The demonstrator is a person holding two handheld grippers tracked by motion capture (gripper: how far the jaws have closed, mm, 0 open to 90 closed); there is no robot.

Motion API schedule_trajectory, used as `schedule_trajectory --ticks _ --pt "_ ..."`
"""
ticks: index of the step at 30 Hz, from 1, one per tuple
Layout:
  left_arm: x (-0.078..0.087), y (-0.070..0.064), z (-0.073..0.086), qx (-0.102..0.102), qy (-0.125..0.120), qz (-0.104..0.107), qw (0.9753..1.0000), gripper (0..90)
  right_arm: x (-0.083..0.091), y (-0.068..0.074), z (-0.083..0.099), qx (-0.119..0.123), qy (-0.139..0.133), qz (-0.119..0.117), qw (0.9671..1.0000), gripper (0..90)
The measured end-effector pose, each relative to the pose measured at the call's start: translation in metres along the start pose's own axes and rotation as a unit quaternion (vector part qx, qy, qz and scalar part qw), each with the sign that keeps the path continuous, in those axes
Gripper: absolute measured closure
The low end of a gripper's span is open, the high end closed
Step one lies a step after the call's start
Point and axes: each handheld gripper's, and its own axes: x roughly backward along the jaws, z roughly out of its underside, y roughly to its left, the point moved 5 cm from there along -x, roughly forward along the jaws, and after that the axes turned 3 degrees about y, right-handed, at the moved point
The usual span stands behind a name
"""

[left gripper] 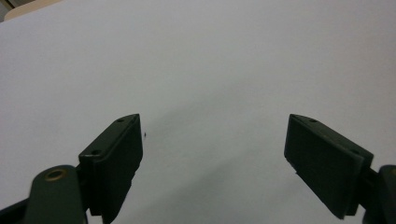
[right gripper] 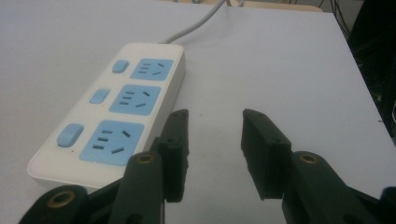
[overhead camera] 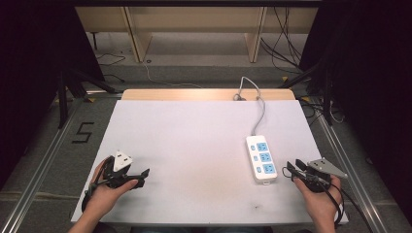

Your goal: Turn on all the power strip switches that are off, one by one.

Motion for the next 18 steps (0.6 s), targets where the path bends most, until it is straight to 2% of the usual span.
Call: schedule_trajectory --ticks 5,7,8,9,10,12,18 --pt "-0.001 -0.002 0.0 0.0 -0.001 0.003 1.0 19.3 0.003 0.002 -0.004 0.001 0.004 -0.001 1.0 65.5" --pt "-0.001 -0.001 0.001 -0.003 0.001 0.004 1.0 19.4 0.005 0.003 -0.006 0.005 0.016 -0.002 0.9999 76.1" --pt "-0.001 -0.002 0.001 -0.004 0.001 0.004 1.0 19.4 0.005 0.003 -0.006 0.005 0.016 -0.002 0.9999 76.1" --pt "-0.001 -0.002 0.001 -0.003 0.002 0.005 1.0 19.4 0.006 0.003 -0.009 0.01 0.026 -0.004 0.9996 83.6" --pt "-0.001 -0.002 0.001 -0.003 0.003 0.005 1.0 19.4 0.006 0.003 -0.009 0.01 0.026 -0.004 0.9996 83.6" --pt "-0.001 -0.003 0.0 -0.003 0.002 0.006 1.0 19.4 0.007 0.004 -0.011 0.012 0.035 -0.003 0.9993 89.7" --pt "-0.003 -0.004 0.001 -0.004 0.003 0.008 1.0 19.5 0.005 0.008 -0.015 0.013 0.061 -0.013 0.998 90.0"
